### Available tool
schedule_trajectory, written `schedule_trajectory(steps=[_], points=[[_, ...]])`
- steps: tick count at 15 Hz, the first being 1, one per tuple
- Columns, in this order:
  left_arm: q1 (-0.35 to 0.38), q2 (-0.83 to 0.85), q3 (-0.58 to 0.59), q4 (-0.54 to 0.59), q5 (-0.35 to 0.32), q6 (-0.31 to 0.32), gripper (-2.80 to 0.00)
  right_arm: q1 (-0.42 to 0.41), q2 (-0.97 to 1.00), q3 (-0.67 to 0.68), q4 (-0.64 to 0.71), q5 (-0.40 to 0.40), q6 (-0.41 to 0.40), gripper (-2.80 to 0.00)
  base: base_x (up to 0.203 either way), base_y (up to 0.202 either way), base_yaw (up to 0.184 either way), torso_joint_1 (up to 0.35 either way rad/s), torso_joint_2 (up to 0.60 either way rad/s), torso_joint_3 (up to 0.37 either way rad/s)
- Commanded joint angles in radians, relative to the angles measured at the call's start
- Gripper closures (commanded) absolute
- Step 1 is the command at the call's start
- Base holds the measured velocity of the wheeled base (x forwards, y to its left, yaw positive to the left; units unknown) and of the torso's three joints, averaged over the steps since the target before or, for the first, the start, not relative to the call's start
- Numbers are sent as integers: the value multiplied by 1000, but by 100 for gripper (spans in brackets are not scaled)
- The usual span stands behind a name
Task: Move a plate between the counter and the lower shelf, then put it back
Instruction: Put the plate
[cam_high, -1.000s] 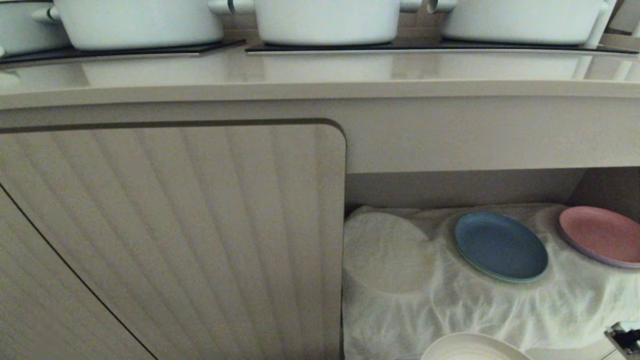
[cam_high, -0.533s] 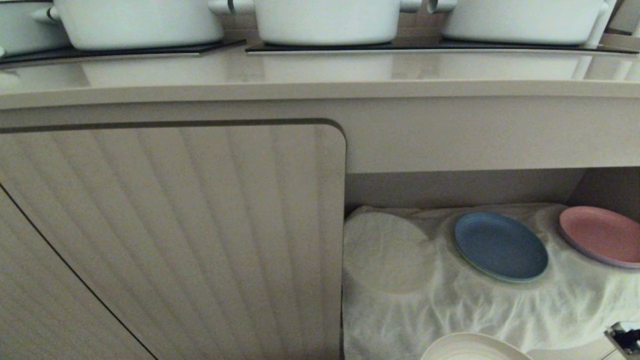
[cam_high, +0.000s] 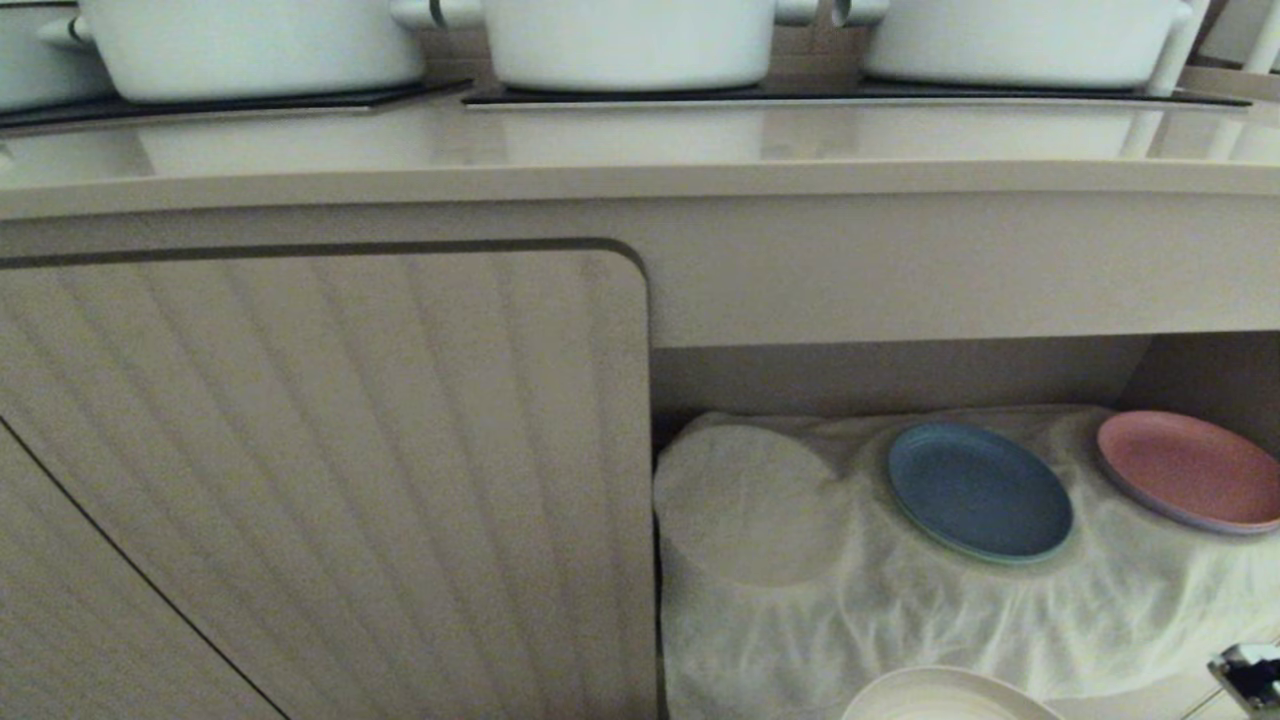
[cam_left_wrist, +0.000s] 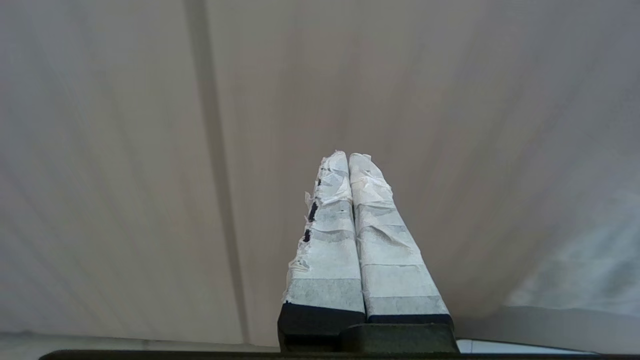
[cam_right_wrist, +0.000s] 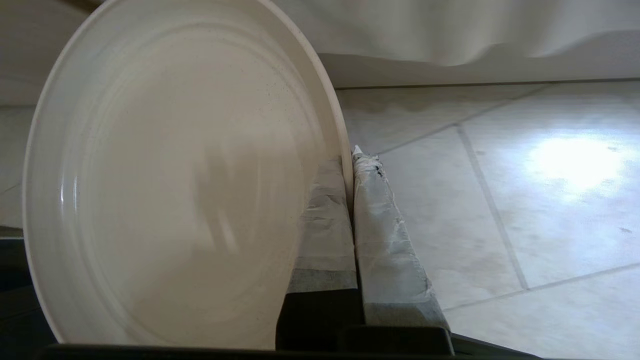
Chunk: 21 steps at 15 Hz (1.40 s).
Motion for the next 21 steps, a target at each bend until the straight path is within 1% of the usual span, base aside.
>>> schedule_trajectory(steps=[1,21], points=[[0,0,0,0,1,-2,0,0,3,0,-2,1,2,0,0,-199,4,2,5,-5],[0,0,1,0,1,-2,0,1,6,0,-1,1,2,0,0,-194,1,2,2,2]])
